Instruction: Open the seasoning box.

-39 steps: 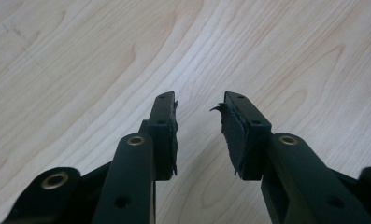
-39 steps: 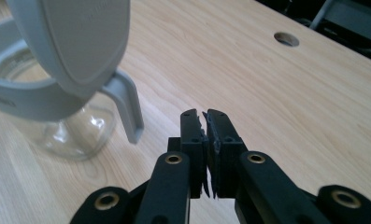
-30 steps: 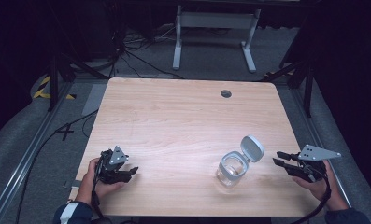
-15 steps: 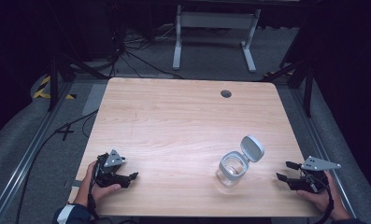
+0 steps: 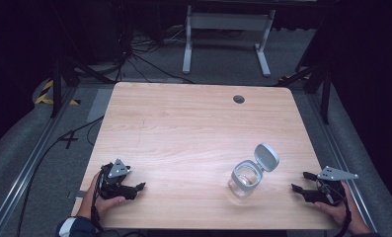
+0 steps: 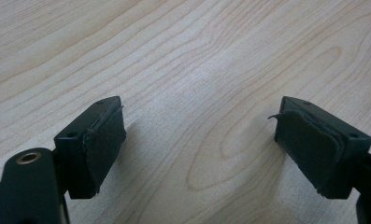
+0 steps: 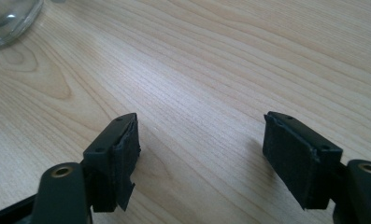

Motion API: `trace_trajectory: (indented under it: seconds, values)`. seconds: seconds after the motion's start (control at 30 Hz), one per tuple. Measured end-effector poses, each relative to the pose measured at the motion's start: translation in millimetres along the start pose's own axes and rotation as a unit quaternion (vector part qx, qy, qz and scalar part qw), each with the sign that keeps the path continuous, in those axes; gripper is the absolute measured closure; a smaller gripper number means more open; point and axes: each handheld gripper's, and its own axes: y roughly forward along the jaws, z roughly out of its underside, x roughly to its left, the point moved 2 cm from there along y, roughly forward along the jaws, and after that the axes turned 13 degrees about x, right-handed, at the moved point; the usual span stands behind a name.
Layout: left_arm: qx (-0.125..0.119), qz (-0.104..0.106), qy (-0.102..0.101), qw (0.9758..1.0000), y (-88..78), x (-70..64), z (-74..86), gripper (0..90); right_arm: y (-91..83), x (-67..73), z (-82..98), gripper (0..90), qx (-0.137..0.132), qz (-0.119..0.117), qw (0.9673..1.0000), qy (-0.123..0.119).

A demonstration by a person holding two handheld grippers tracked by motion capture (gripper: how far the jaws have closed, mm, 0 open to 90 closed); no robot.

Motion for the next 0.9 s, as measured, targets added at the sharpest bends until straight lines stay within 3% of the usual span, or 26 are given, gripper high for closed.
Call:
trace_trajectory:
  seconds: [0.9]
  values:
    - [0.0, -0.002, -0.006, 1.0, 0.7, -0.5, -0.7, 15.2, 1.4, 0.2, -1.5, 24.1, 0.002, -0.001, 1.0, -0.002]
